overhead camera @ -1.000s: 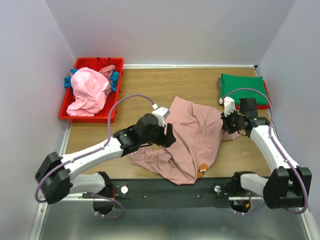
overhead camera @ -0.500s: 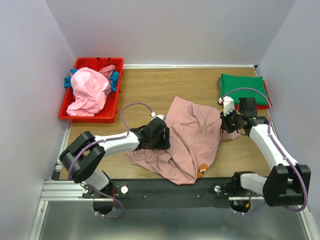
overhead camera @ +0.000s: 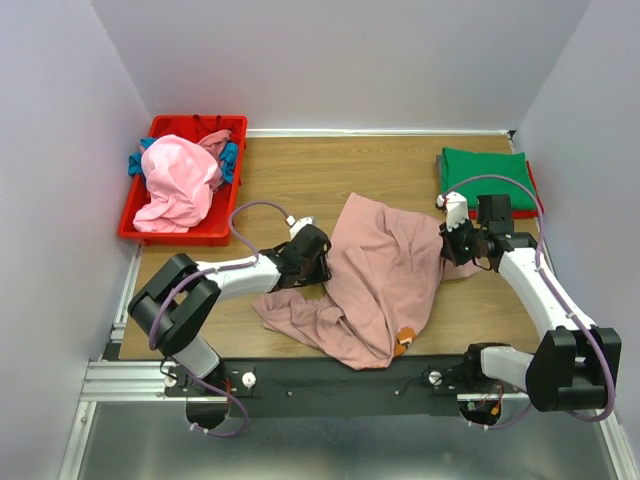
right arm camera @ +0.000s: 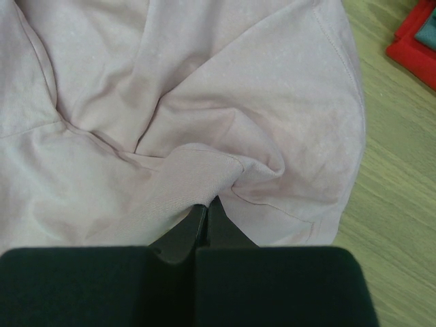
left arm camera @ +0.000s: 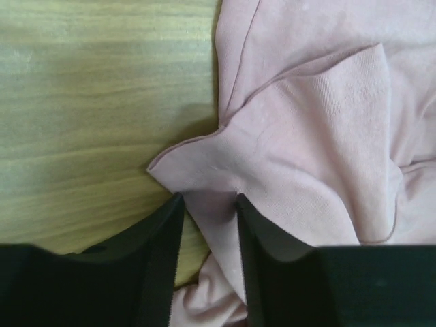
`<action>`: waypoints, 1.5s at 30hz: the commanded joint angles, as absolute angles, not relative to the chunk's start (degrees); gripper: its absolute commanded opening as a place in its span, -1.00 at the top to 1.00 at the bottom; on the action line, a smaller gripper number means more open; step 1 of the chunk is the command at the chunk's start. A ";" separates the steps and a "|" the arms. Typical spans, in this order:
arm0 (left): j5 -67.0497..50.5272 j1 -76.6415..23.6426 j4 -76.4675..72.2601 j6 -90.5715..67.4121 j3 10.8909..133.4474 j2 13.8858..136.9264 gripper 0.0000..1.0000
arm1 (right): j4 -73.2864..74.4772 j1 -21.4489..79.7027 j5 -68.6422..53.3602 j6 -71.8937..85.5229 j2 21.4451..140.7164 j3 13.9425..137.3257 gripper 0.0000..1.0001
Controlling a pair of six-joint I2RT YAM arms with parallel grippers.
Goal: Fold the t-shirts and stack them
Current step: Flatten the tshirt out
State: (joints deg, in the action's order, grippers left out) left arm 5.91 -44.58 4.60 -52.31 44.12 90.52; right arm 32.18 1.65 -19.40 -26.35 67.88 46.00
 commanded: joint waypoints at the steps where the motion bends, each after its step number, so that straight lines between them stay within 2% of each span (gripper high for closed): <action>1: 8.35 -44.03 5.27 -52.30 45.87 93.69 0.30 | 30.50 1.32 -21.18 -25.49 68.20 46.58 0.99; 2: 8.44 -43.86 5.27 -52.12 46.23 93.87 0.32 | 30.50 1.41 -21.27 -25.49 68.20 46.58 0.99; 4: 8.53 -43.68 5.27 -51.42 46.84 94.31 0.62 | 30.41 1.32 -21.27 -25.49 68.12 46.58 0.99; 8: 11.06 -43.51 6.85 -49.75 48.07 92.56 1.00 | 30.50 1.41 -21.27 -25.58 67.85 46.58 0.99; 19: 16.96 -43.51 10.28 -40.00 52.29 74.64 1.00 | 30.67 1.32 -20.92 -26.19 66.36 49.91 0.99; 23: 19.42 -43.51 12.21 -36.66 55.54 68.74 1.00 | 31.29 1.41 -20.92 -26.81 65.39 56.15 0.99; 28: 21.01 -43.16 13.18 -30.07 64.31 62.85 1.00 | 34.79 1.41 -22.76 -27.33 68.02 70.21 0.99; 32: 21.09 -42.54 18.01 -26.81 71.36 63.37 1.00 | 37.88 1.41 -23.38 -27.60 68.99 76.02 0.99; 36: 19.34 -41.75 19.78 -27.33 69.88 62.84 1.00 | 38.93 1.41 -22.41 -28.39 66.01 71.38 0.99; 41: 14.07 -41.13 18.02 -29.44 61.19 60.73 1.00 | 40.42 1.41 -20.13 -31.63 59.51 58.48 0.99; 45: 5.29 -41.13 14.69 -31.46 52.67 60.29 1.00 | 45.59 1.41 -20.74 -37.08 54.33 49.32 0.99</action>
State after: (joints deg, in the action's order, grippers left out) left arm 13.58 -41.30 16.47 -29.67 57.74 61.36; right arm 39.09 1.65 -21.34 -31.48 58.11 54.98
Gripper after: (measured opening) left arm 0.006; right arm 0.006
